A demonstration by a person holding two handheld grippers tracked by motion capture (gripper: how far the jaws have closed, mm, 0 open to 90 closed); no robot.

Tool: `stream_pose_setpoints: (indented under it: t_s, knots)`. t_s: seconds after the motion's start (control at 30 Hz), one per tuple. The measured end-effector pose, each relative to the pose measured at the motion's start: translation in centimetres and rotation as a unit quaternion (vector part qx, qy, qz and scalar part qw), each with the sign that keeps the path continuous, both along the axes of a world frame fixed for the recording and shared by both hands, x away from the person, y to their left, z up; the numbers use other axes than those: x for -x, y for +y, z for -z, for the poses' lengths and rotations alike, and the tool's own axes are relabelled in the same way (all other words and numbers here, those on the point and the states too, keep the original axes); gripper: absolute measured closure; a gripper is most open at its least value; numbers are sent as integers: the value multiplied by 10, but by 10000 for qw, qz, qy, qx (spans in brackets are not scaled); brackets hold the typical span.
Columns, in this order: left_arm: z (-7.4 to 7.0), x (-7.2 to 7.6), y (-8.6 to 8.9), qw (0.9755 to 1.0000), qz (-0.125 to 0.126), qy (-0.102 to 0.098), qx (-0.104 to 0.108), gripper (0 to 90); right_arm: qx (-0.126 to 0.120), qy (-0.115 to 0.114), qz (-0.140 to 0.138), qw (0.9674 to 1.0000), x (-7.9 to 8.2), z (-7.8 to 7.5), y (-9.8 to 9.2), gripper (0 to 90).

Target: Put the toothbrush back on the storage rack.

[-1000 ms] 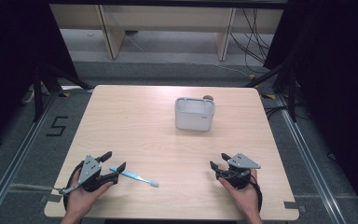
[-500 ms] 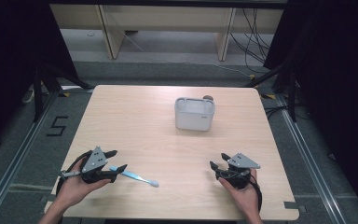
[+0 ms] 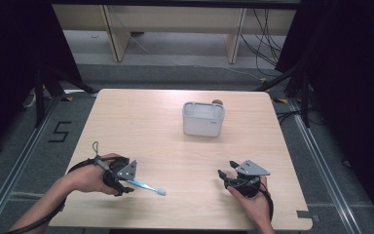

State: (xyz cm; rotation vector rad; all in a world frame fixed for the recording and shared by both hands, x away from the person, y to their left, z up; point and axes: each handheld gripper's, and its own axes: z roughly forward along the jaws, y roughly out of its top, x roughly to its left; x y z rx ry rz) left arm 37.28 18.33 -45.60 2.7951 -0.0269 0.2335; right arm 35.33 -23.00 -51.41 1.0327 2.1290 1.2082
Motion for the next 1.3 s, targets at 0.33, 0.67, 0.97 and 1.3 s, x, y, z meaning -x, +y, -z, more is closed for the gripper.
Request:
stream_pose_setpoints:
  t_s: [0.33,0.67,0.97,1.3]
  knots:
    - [9,-20,-19,9954,565,558,-529,521,5,21,-1,10000,0,0,1,415]
    - [17,-30,-30,9857,1016,689,-1154,602,14,5,-15,10000,0,0,1,414]
    - [22,-38,-33,9823,1081,853,-1272,639,33,22,-16,10000,0,0,1,415]
    - [24,-39,-36,9795,1177,889,-1370,696,69,-20,-62,10000,-1,1,1,415]
